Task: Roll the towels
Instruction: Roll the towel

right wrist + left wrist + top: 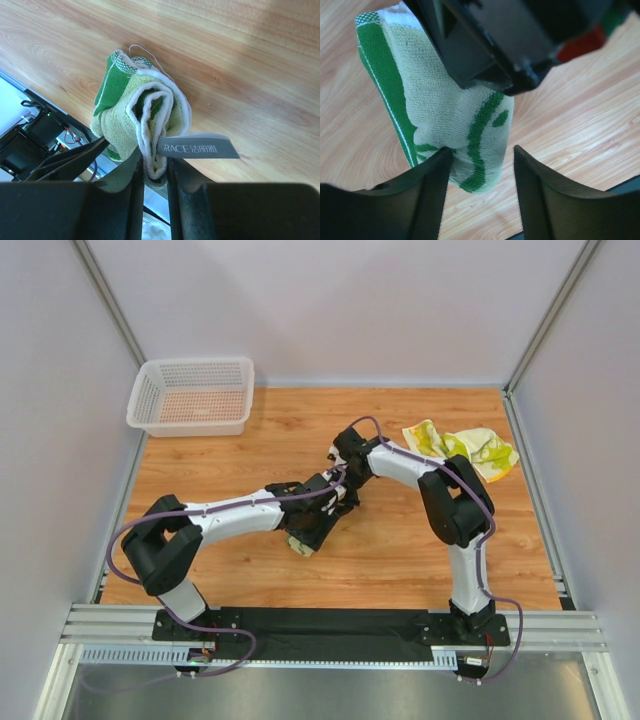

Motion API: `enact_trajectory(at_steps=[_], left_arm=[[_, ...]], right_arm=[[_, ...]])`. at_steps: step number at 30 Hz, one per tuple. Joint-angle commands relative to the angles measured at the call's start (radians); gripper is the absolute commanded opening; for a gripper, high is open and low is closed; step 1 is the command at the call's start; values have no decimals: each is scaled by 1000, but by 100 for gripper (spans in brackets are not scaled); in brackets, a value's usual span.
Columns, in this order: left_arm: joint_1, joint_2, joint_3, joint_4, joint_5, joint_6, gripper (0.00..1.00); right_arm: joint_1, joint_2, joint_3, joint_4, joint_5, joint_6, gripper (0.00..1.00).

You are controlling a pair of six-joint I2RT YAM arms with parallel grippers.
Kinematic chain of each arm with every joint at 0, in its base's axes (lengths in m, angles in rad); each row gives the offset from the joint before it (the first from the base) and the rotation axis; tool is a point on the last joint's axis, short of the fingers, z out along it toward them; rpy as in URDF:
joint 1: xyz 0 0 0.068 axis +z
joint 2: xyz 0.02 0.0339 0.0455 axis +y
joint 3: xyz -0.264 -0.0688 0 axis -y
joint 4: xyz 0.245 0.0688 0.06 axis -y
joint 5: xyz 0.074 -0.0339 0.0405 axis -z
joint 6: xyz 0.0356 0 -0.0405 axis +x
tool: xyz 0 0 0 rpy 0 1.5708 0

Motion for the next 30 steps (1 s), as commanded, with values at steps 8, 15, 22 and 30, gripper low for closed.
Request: enact_trajectory(at_steps=[8, 15, 22, 30], left_arm=[[12, 103, -55, -35, -59, 5, 23], [87, 24, -48, -19, 121, -5, 14], [176, 7, -9, -9, 269, -47, 17], [271, 8, -76, 73, 422, -117, 25]], right_arm=[[-68, 13, 80, -64, -73, -55, 56], [-160, -17, 130, -114, -67, -109, 71], [-211, -138, 14, 37, -142, -71, 74], [-186, -241, -210, 336, -252, 51, 76]])
